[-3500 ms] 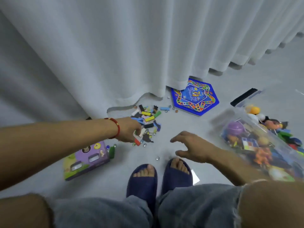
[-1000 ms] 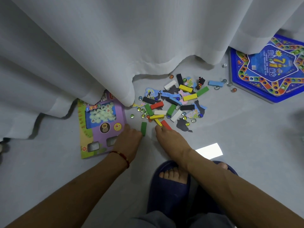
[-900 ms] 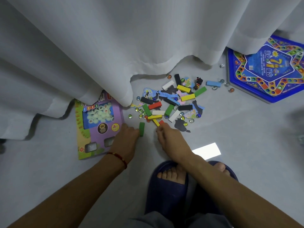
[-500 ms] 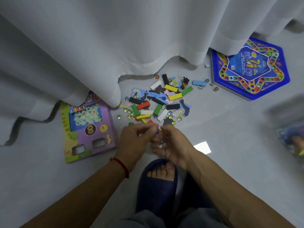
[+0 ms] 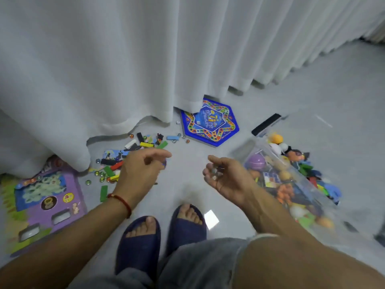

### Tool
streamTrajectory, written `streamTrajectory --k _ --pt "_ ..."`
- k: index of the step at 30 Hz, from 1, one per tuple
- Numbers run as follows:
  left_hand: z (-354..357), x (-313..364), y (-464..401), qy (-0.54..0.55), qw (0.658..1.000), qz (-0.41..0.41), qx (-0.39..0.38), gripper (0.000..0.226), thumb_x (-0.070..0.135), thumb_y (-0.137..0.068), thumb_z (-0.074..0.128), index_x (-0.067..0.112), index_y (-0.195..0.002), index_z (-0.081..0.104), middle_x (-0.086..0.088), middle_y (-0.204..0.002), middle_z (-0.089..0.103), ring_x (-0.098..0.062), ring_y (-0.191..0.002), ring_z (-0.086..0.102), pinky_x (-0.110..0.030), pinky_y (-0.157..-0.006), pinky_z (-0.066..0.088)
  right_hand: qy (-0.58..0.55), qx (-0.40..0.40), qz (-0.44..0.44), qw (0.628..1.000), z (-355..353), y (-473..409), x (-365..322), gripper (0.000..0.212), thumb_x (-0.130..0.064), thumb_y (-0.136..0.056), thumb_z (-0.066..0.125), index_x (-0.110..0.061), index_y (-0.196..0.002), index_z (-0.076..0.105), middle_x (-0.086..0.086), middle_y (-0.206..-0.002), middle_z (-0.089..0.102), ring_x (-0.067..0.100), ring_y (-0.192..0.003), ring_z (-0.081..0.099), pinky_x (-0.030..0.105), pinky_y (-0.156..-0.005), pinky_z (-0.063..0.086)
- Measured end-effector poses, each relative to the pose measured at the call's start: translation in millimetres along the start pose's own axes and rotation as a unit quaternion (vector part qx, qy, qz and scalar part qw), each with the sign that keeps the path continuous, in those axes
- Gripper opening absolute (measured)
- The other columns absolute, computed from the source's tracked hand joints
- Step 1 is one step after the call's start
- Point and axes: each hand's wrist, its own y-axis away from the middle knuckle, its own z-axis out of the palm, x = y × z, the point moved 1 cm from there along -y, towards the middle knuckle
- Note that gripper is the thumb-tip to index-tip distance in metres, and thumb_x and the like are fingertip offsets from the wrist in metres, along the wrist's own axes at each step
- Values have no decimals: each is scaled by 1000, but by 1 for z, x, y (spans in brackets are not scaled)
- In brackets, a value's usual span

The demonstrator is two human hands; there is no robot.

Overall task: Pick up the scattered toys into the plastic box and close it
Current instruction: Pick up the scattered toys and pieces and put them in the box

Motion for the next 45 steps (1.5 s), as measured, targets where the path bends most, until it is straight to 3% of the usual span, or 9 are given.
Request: streamTrajectory --k 4,8,11,15,20,26,31,40,45 --pt "12 22 0 56 998 -34 6 35 -6 -87 50 17 -90 76 0 -92 74 -16 -84 71 -25 -70 58 -111 118 -183 970 -76 43 -98 13 -3 -98 46 -6 -92 57 7 -75 52 17 -57 61 32 -64 59" --pt "20 25 10 17 998 -51 -36 36 -6 -87 52 22 -92 75 0 -93 73 -15 -71 63 -24 -51 51 -175 208 -212 939 -142 63 -148 51 -19 -97 46 7 -141 40 16 -145 43 37 -131 50 53 -106 45" --pt "13 18 12 1 997 -79 -16 35 -3 -88 50 22 -91 75 -3 -89 71 -18 -69 61 -26 -42 47 -162 226 -215 936 -160 70 -160 65 -27 -95 49 13 -143 29 33 -152 27 51 -141 29 57 -114 34" --pt "-2 -3 7 25 993 -115 13 36 -7 -88 49 18 -89 75 -11 -93 72 -26 -75 66 -39 -57 58 -84 218 -248 940 -150 68 -159 60 -29 -95 46 10 -141 42 34 -148 40 44 -137 44 50 -114 38" --pt "-29 -49 -4 6 986 -154 67 30 -8 -84 54 14 -84 73 -14 -89 71 -25 -70 64 -33 -53 58 189 114 -304 927 -75 52 -122 31 -15 -91 49 1 -107 71 18 -96 72 30 -82 69 46 -90 53" --pt "-68 -121 -5 -148 962 -201 111 26 -1 -79 57 19 -89 69 2 -92 68 -19 -87 63 -26 -73 50 687 -109 -320 643 29 -29 -12 18 -23 -96 58 -26 -108 71 -10 -96 72 8 -81 68 32 -81 55" --pt "-81 -179 -2 -335 912 -228 70 33 20 -75 73 18 -106 61 -10 -108 59 -28 -98 57 -37 -86 50 836 -132 -276 456 66 -111 84 44 -45 -97 52 -27 -137 48 3 -134 52 22 -112 56 38 -88 53" --pt "-64 -218 -16 -332 911 -225 93 67 34 -82 71 16 -138 39 -9 -128 40 -26 -114 46 -32 -91 44 785 -79 -317 526 74 -178 158 51 -39 -97 54 -23 -140 33 4 -132 39 18 -103 53 30 -69 55" --pt "-54 -223 -28 -353 910 -190 103 25 21 -90 64 11 -110 53 -10 -109 53 -26 -99 53 -39 -86 48 790 -115 -352 489 78 -189 162 31 -33 -102 48 -19 -130 45 7 -131 42 20 -98 54 31 -72 55"
